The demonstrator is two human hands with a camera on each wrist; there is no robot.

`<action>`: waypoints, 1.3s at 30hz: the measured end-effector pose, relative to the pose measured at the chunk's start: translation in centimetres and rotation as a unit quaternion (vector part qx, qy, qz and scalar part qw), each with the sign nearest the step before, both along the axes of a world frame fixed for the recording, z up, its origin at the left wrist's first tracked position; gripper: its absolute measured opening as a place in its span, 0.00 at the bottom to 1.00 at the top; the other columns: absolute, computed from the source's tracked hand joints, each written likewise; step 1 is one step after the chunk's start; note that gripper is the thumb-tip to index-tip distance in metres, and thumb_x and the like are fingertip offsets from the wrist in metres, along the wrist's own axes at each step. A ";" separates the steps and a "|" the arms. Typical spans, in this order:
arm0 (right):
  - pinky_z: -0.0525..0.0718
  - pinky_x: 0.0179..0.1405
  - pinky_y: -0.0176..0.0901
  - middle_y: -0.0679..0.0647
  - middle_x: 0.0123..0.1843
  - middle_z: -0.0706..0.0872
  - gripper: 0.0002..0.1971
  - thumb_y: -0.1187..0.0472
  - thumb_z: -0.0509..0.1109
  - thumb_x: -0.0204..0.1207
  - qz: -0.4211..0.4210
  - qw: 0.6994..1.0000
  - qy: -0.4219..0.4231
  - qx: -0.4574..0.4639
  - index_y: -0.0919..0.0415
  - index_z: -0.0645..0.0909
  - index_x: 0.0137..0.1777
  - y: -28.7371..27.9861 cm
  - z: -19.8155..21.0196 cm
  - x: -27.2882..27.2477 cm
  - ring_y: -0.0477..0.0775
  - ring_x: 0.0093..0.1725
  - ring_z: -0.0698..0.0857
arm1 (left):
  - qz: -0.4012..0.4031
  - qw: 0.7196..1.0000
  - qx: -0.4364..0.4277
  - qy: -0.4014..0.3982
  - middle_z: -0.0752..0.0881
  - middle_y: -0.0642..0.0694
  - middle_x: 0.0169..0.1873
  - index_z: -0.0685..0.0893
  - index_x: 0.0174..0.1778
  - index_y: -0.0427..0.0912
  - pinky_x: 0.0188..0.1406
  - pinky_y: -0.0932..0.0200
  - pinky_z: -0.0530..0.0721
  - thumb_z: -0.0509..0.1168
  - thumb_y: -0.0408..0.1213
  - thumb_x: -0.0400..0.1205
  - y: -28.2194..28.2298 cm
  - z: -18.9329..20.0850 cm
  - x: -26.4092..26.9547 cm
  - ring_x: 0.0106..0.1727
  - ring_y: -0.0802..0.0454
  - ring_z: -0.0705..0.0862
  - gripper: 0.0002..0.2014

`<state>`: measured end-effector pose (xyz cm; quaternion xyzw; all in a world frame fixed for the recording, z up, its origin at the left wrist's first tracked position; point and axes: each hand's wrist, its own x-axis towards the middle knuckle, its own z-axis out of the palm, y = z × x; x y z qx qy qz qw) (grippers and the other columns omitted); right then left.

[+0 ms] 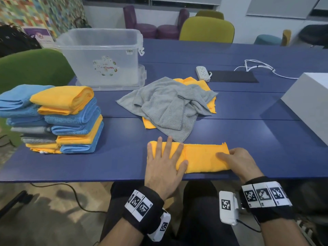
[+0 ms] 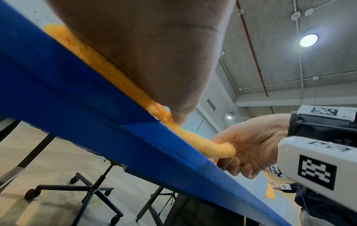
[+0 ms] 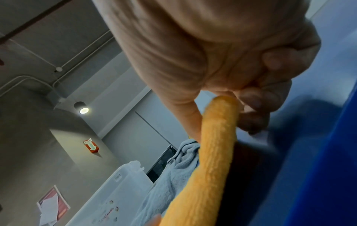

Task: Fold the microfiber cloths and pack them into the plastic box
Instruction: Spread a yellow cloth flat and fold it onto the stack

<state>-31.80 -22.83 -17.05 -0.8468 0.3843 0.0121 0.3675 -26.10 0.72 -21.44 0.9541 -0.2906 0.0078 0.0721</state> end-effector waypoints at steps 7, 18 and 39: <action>0.71 0.39 0.51 0.59 0.39 0.74 0.27 0.49 0.74 0.76 0.007 0.985 -0.111 0.133 0.78 0.76 0.47 0.9 1.6 0.4 0.57 0.38 0.76 | 0.000 1.000 0.001 0.000 0.51 0.43 0.91 0.53 0.91 0.60 0.85 0.25 0.40 0.36 0.65 0.89 -0.1 0.0 0.1 0.91 0.35 0.45 0.33; 0.76 0.36 0.49 0.49 0.30 0.74 0.15 0.51 0.76 0.73 0.206 0.943 -0.175 0.193 0.60 0.77 0.36 12.1 3.0 5.5 0.48 0.32 0.75 | -0.015 0.996 -0.076 0.040 0.60 0.44 0.89 0.59 0.90 0.51 0.87 0.28 0.43 0.61 0.57 0.85 0.5 0.5 0.6 0.91 0.39 0.44 0.37; 0.80 0.42 0.49 0.39 0.47 0.71 0.25 0.54 0.74 0.77 0.336 0.929 -0.122 -0.094 0.42 0.66 0.68 14.9 0.3 3.3 0.52 0.47 0.82 | 0.249 0.897 -0.292 0.222 0.87 0.44 0.40 0.86 0.49 0.39 0.39 0.52 0.80 0.72 0.48 0.78 4.9 3.9 2.1 0.45 0.43 0.85 0.15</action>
